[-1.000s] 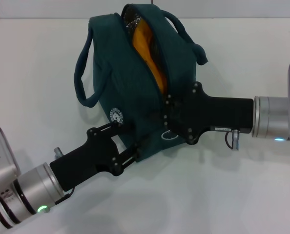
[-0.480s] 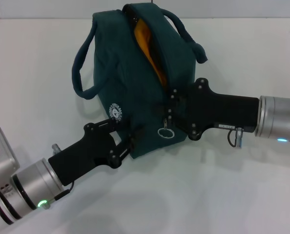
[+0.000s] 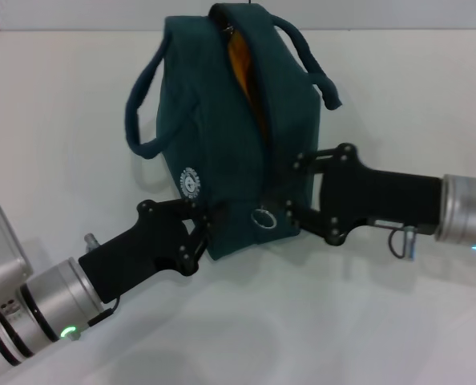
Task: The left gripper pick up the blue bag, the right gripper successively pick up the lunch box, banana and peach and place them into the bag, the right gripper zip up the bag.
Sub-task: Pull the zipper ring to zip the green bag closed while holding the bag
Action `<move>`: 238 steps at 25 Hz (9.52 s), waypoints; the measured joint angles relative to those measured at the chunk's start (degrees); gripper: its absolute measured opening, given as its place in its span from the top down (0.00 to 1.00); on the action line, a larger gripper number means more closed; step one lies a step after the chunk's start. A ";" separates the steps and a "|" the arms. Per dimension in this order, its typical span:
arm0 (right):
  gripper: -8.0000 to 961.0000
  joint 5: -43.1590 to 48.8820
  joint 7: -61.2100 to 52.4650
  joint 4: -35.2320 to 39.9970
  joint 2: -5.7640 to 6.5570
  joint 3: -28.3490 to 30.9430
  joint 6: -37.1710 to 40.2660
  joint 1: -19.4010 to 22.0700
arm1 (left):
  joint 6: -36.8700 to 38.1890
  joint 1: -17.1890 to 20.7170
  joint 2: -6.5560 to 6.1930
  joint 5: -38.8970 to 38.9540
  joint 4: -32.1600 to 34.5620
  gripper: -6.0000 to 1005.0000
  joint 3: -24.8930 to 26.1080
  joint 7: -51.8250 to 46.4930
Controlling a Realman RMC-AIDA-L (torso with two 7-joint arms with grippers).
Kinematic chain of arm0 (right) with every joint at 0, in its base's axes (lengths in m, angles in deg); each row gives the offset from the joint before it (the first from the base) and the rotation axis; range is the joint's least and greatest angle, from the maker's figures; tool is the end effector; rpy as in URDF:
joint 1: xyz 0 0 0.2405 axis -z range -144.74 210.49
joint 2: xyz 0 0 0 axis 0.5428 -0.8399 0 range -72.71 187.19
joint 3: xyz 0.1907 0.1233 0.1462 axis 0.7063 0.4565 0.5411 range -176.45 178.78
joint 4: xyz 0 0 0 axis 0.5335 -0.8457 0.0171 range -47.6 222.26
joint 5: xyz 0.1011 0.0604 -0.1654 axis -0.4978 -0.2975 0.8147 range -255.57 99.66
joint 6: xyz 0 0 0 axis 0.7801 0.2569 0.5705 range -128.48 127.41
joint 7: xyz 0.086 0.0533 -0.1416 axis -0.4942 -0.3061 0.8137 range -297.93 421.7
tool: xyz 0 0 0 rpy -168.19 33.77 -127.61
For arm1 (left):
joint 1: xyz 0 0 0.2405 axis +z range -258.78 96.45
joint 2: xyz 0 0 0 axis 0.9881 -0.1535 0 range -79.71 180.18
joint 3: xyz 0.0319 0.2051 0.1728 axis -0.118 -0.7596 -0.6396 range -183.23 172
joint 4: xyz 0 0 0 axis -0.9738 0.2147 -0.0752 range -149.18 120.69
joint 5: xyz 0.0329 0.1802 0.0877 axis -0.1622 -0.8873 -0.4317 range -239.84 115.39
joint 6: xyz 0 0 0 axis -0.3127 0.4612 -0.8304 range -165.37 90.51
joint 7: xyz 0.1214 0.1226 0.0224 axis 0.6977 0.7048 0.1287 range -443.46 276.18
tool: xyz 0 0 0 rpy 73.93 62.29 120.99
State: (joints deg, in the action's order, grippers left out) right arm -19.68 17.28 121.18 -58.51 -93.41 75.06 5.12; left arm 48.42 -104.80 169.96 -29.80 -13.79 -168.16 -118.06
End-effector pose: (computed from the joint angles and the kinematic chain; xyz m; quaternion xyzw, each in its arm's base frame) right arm 0.1850 0.3220 -0.0880 -0.9333 -0.0465 0.3276 0.1393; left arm -0.2806 0.2681 -0.0983 -0.8679 -0.2058 -0.3745 0.2534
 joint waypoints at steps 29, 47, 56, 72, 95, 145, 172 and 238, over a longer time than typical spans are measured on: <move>0.69 13.07 -10.54 -2.61 0.29 6.88 -1.34 4.11 | 2.04 -0.02 0.13 -2.96 2.15 0.93 -0.14 2.59; 0.71 13.31 -10.53 -3.13 -0.09 5.36 -0.69 2.45 | 3.63 0.20 0.12 -5.57 3.71 0.93 -0.14 4.10; 0.83 13.03 -10.03 -3.08 -0.32 3.50 -1.27 2.44 | 3.54 0.15 0.22 -6.08 3.68 0.93 -0.13 4.72; 0.96 9.61 -8.23 -3.41 -0.27 2.42 -2.86 1.81 | 2.98 -0.57 0.17 -5.76 3.15 0.93 0.27 6.09; 0.98 -4.97 8.88 -4.18 -0.35 4.76 3.61 4.20 | -2.92 -0.58 0.26 -5.68 3.19 0.90 -0.07 9.04; 0.98 -37.86 27.75 -5.63 -0.44 -13.06 2.03 3.61 | -0.41 1.76 0.76 6.81 16.18 0.11 0.56 12.16; 0.98 -41.64 27.38 -7.64 -0.44 -16.08 6.26 5.12 | 3.53 0.87 0.28 1.60 13.95 0.83 0.36 20.83; 0.98 -55.67 26.24 -9.79 -0.43 -22.14 2.86 4.86 | 15.87 -1.90 -0.42 4.83 2.21 0.22 -0.05 4.52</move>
State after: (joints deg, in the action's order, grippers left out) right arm -75.35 43.52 111.39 -58.95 -115.55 77.92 9.97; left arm 64.29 -106.70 169.54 -24.98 -11.58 -168.21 -113.54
